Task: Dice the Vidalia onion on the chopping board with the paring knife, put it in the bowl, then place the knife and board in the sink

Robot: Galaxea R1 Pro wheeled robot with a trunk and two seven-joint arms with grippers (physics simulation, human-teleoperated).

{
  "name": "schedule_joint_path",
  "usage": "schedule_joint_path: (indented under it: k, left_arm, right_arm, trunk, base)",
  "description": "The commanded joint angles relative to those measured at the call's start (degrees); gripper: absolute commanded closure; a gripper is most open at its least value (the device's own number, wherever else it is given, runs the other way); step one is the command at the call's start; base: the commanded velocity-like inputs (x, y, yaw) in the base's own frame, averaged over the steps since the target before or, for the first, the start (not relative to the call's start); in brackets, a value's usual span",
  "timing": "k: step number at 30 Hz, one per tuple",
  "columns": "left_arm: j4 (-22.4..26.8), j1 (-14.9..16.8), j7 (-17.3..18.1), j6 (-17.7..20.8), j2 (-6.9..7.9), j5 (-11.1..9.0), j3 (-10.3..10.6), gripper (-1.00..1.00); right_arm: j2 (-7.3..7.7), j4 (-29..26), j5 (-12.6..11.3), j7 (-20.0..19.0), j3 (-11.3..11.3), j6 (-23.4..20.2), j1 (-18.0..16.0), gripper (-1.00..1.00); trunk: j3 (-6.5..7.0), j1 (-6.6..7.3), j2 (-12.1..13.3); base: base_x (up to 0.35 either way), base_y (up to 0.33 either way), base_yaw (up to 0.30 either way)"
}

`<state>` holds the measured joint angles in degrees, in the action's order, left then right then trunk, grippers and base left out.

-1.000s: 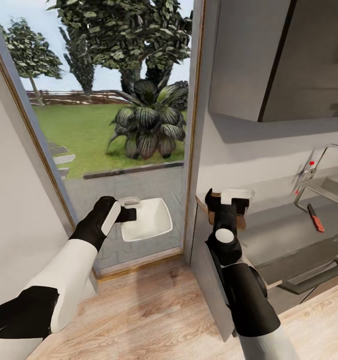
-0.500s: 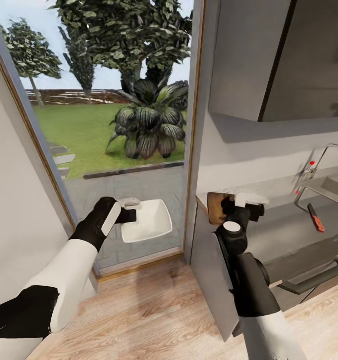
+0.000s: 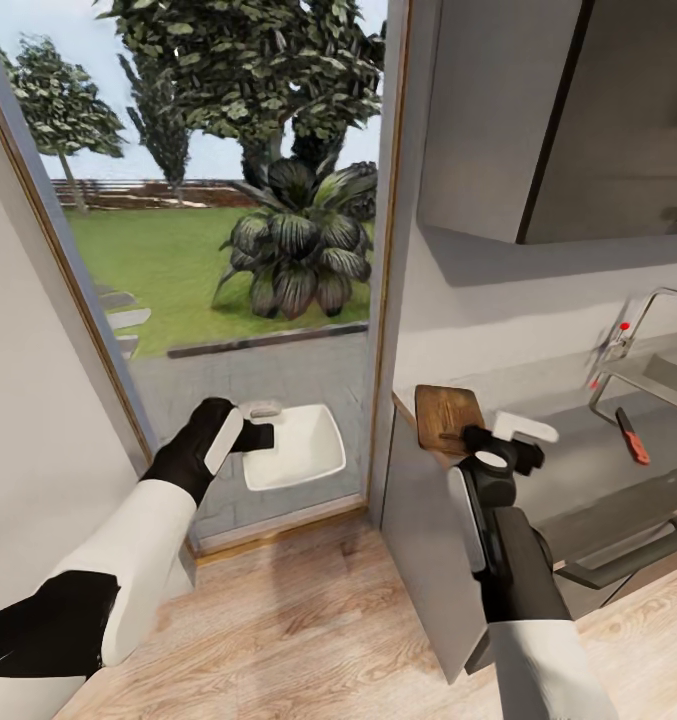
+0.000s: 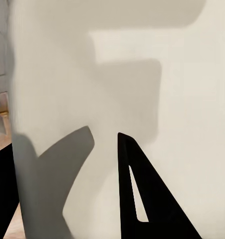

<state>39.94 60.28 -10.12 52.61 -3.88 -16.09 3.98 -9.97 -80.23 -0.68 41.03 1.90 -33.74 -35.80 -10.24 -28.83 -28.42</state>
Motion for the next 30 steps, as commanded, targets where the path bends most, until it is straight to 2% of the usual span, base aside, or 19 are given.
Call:
schedule_joint_path:
  k: [1,3,5,20,30]
  left_arm:
    - [-0.1,0.0,-0.5,0.2,0.02,-0.7,0.2,1.0]
    - [-0.5,0.1,-0.5,0.1,0.02,-0.7,0.2,1.0]
    - [-0.7,0.1,-0.5,0.1,0.01,-0.7,0.2,1.0]
    - [-1.5,0.1,-0.4,0.1,-0.12,-0.9,0.2,1.0]
    - [-6.2,0.1,-0.2,0.1,-1.03,-0.9,0.2,1.0]
  right_arm:
    - [-0.03,0.0,-0.3,0.4,0.4,-0.3,-0.1,-1.0]
    - [-0.03,0.0,-0.8,1.8,2.2,-0.4,-0.1,-1.0]
    - [-0.03,0.0,-1.0,2.6,3.0,-0.4,-0.1,-1.0]
    - [-0.03,0.0,-1.2,3.6,4.1,-0.8,-0.1,-1.0]
    - [-0.03,0.0,-1.2,3.6,5.6,-0.8,0.0,-1.0]
  trunk:
    - [-0.11,-0.03,-0.1]
    - [-0.11,-0.03,-0.1]
    - [-0.11,-0.03,-0.1]
    - [-0.11,-0.03,-0.1]
    - [-0.11,-0.03,-0.1]
  base:
    - [0.0,0.0,0.0]
    - [0.0,0.0,0.0]
    - [0.0,0.0,0.0]
    - [0.021,0.03,0.0]
    - [0.168,0.16,0.0]
